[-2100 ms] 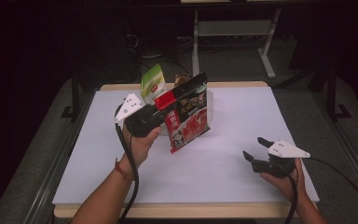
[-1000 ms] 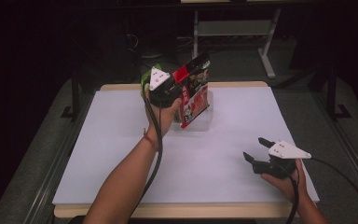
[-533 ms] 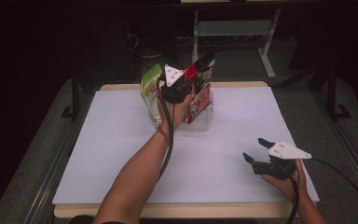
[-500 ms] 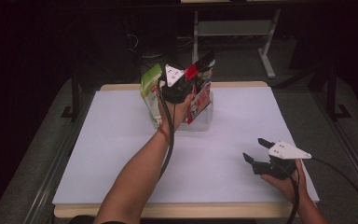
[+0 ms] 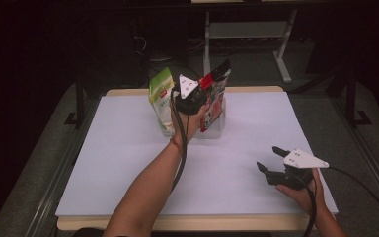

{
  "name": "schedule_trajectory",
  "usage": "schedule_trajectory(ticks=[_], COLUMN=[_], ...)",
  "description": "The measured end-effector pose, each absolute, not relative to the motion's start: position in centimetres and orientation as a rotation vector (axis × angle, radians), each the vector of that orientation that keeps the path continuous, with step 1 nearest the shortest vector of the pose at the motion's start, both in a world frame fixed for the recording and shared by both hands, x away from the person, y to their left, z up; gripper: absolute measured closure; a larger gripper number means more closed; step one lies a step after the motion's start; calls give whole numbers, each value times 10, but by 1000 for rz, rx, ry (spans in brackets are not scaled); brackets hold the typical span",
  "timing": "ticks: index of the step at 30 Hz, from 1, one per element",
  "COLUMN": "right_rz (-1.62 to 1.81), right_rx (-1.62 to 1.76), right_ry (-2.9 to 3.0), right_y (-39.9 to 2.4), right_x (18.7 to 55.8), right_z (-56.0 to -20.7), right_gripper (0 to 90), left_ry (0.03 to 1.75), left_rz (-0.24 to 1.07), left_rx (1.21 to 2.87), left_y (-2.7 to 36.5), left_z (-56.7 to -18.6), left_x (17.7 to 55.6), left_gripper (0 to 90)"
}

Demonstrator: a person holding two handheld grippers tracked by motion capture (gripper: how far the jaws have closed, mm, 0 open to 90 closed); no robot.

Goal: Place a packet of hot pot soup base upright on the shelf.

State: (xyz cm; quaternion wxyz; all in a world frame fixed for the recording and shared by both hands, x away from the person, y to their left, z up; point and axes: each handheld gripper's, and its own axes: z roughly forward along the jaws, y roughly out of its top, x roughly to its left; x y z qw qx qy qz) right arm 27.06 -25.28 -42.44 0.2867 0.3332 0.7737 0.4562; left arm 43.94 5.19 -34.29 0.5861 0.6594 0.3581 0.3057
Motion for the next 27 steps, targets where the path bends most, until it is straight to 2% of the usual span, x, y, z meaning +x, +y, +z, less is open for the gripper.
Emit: schedule_trajectory(ticks=[7,27], right_rz=[1218,1212], right_rx=[891,890], right_ry=[2070,2085], right_y=[-252,-251], right_x=[270,272], right_z=[-424,-426], right_gripper=[241,241], left_ry=[867,787], left_rz=[668,674], left_rx=[1548,1655], left_y=[59,67], left_z=[-365,-368], left_x=[441,436], left_gripper=[774,736])
